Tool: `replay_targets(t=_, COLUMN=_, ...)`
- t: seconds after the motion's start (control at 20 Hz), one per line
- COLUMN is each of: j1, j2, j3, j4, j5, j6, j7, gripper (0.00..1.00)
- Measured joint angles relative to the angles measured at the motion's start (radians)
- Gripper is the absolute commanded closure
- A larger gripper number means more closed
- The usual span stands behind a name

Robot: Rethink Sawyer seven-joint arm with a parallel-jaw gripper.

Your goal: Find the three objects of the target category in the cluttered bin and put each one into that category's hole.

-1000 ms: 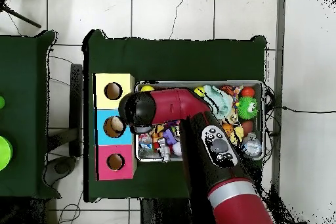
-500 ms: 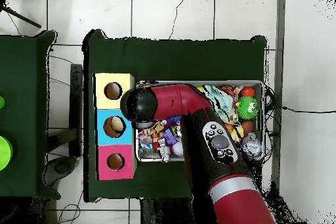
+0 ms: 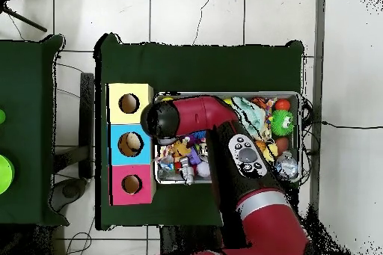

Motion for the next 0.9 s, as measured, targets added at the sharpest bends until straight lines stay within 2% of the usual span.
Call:
replay_targets(t=0.3, j1=0.000, j2=0.028, j3=0.001, j4=-0.006, j5=-0.021, j6=-0.015, j7=0.000, gripper=0.00)
replay_targets(t=0.35, j1=-0.001, j2=0.035, j3=0.001, j4=-0.011, j5=-0.031, j6=-0.015, j7=0.000, gripper=1.00)
replay_targets(t=0.9, j1=0.004, j2=0.028, j3=0.001, j4=-0.021, j5=-0.058, j6=-0.029, j7=0.000, gripper=1.00)
